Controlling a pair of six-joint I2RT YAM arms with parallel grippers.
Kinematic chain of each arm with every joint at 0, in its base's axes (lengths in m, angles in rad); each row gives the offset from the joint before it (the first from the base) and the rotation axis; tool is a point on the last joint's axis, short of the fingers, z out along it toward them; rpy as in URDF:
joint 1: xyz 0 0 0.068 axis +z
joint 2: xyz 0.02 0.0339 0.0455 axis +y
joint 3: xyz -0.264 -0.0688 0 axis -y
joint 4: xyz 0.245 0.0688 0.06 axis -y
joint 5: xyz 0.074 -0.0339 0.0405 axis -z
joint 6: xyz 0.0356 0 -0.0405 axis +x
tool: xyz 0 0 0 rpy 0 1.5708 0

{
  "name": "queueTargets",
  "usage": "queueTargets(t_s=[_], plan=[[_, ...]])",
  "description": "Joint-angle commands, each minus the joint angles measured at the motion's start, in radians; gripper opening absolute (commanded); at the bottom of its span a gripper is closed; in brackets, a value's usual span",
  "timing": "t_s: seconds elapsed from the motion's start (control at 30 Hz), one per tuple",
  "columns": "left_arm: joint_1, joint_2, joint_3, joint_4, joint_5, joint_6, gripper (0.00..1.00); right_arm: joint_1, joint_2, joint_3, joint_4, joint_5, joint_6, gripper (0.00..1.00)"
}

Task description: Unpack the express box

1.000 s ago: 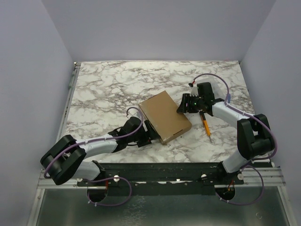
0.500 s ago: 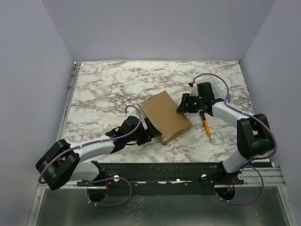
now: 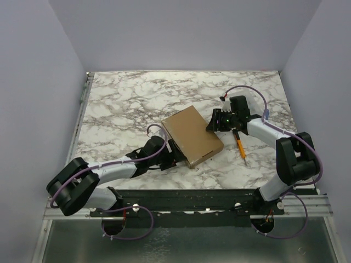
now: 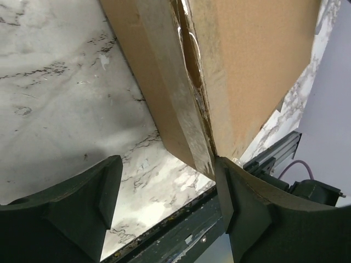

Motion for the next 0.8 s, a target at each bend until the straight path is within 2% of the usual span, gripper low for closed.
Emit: queueTargets(t_s=[0.0, 0.33, 0.63, 0.77], plan=[[-0.005, 0.042, -0.003, -0.015, -0.028, -0.005, 0.73, -0.004, 0.025, -0.011, -0.002, -0.018, -0.001, 0.52], [-0.005, -0.031, -0.040, -0.221, -0.113, 0.034, 0.72, -0.004, 0.057, -0.008, -0.008, -0.010, 0.012, 0.51], [0.005, -0.101, -0.101, -0.285, -0.155, 0.043, 0.72, -0.004, 0.091, 0.002, -0.009, 0.004, 0.021, 0.50], [0.010, -0.118, -0.049, -0.283, -0.123, 0.106, 0.74, -0.004, 0.094, 0.003, -0.002, -0.012, 0.015, 0.50]])
